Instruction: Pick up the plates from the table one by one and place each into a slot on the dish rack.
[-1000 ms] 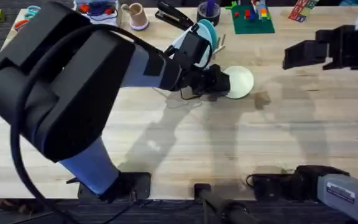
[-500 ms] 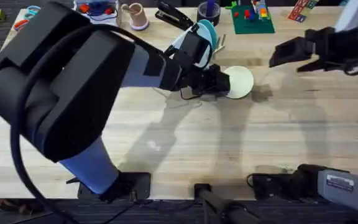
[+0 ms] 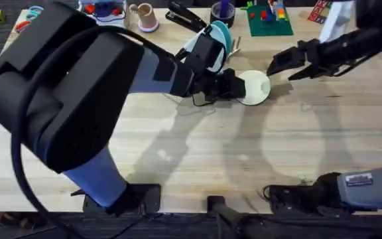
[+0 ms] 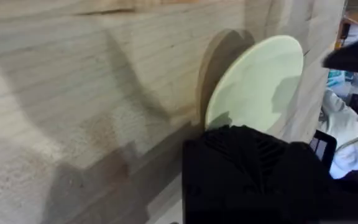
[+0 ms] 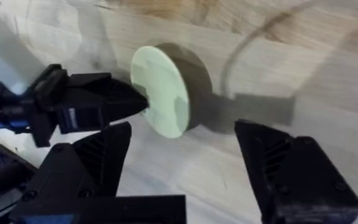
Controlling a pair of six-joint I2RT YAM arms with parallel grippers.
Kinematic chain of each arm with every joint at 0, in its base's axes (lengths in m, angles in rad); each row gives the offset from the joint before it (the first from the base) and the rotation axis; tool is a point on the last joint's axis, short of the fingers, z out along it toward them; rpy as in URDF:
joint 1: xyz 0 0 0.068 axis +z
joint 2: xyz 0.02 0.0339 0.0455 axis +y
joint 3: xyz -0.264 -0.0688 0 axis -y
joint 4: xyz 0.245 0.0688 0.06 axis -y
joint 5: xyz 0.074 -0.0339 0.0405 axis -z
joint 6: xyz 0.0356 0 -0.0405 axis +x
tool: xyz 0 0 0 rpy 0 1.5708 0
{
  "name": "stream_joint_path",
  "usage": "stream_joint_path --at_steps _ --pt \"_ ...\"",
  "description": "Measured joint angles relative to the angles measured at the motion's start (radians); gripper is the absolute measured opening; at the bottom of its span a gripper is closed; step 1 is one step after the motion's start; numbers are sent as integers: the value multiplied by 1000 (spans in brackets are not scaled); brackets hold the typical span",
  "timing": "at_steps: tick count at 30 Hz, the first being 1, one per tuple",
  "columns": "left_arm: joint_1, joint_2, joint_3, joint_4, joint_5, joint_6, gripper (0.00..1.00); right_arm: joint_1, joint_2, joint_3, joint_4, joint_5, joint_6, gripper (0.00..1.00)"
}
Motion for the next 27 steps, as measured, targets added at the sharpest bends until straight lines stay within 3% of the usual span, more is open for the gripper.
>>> stream_joint_path --at_steps 7,17,22,27 --pt "0 0 0 0 0 0 41 0 114 -2 41 -79 -33 994" --pt "0 0 0 0 0 0 41 58 174 -3 98 -131 -40 983" --pt "0 0 0 0 0 0 41 106 202 -4 116 -146 -40 909" --pt "1 0 0 -1 2 0 41 126 213 -4 115 -154 -39 738"
